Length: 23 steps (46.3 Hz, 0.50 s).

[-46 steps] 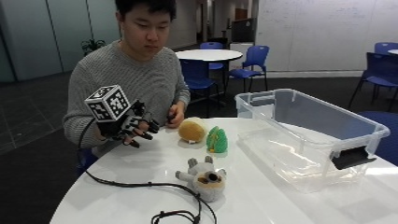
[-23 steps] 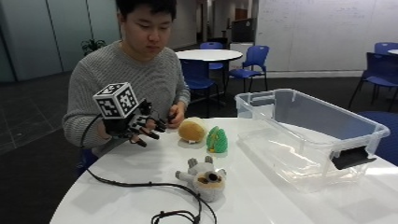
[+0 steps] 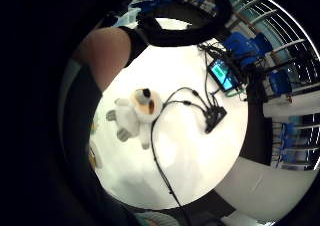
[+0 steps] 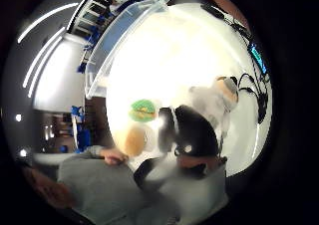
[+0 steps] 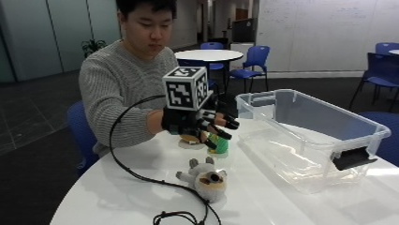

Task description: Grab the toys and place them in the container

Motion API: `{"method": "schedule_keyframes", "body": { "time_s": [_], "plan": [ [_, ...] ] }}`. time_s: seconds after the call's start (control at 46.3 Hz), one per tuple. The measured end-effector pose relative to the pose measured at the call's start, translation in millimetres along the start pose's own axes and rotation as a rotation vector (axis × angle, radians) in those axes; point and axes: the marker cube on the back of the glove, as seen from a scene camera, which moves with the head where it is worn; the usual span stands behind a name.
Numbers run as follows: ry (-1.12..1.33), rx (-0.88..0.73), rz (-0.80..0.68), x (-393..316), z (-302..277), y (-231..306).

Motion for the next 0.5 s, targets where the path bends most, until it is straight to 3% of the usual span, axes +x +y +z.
{"method": "schedule_keyframes", "body": {
  "time_s": [0.302,0.497],
  "plan": [
    [0.114,-0.311,0.147,18,136,-4],
    [0.197,-0.357,0.203,20,144,-4]
  ]
}}
